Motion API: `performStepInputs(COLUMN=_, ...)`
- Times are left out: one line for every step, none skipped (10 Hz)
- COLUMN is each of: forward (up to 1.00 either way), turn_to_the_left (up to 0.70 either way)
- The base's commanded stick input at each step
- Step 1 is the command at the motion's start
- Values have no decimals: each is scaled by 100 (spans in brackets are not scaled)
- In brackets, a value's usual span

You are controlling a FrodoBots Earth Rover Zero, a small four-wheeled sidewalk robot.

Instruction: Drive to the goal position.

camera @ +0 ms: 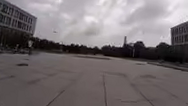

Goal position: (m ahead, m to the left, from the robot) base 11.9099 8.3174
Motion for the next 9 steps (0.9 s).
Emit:
performStepInputs(forward=70, turn_to_the_left=3)
performStepInputs(forward=70, turn_to_the_left=3)
performStepInputs(forward=70, turn_to_the_left=3)
performStepInputs(forward=70, turn_to_the_left=3)
performStepInputs(forward=70, turn_to_the_left=3)
performStepInputs(forward=70, turn_to_the_left=3)
performStepInputs(forward=70, turn_to_the_left=3)
performStepInputs(forward=70, turn_to_the_left=3)
performStepInputs(forward=70, turn_to_the_left=3)
